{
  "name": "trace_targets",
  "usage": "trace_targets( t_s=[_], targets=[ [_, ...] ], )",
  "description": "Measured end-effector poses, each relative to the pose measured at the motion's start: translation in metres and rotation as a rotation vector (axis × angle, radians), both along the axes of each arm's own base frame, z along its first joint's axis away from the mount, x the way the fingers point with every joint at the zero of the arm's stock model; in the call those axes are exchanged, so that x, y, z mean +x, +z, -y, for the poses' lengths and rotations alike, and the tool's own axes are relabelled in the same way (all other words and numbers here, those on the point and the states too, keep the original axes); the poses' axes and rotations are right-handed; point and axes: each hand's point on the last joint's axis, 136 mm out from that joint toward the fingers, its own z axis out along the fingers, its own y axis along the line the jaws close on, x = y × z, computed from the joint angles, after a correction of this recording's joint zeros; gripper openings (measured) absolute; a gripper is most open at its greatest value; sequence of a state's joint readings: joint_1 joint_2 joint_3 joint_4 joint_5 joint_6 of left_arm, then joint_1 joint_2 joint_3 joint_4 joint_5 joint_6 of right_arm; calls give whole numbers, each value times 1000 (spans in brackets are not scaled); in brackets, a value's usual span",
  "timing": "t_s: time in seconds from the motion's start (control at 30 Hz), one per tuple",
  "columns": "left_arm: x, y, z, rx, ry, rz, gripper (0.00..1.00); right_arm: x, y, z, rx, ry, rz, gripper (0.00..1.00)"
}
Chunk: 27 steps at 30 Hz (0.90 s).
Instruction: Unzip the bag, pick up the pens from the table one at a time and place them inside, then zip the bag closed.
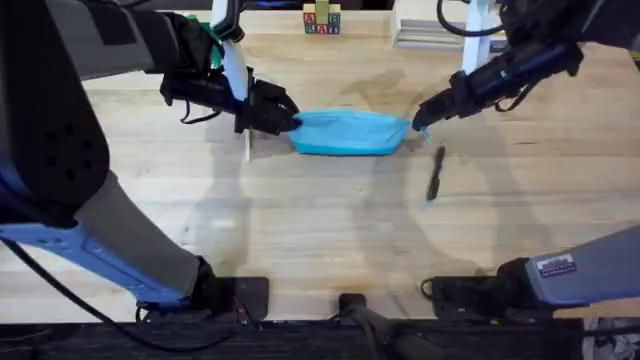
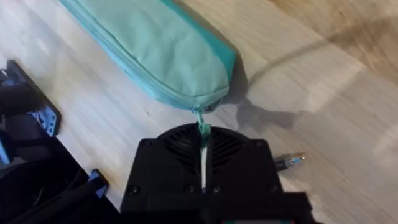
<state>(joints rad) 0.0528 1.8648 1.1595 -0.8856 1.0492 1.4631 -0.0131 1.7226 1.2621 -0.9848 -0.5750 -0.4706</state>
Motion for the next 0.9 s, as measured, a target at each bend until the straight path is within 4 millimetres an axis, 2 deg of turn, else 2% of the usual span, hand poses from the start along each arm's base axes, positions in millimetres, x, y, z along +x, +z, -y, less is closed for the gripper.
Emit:
trace_targets(
  t_s=[0.23,0.67,0.9],
  targets=[
    [0,0,0,2,1,0,42,-2,0,-9,-17,38,5,32],
    [1,-1,-3,8,8,0,42,5,24,-15,-37,61,31,32],
    [1,-1,-4,9,8,0,42,1,25,-26,-51,100,34,32]
  ],
)
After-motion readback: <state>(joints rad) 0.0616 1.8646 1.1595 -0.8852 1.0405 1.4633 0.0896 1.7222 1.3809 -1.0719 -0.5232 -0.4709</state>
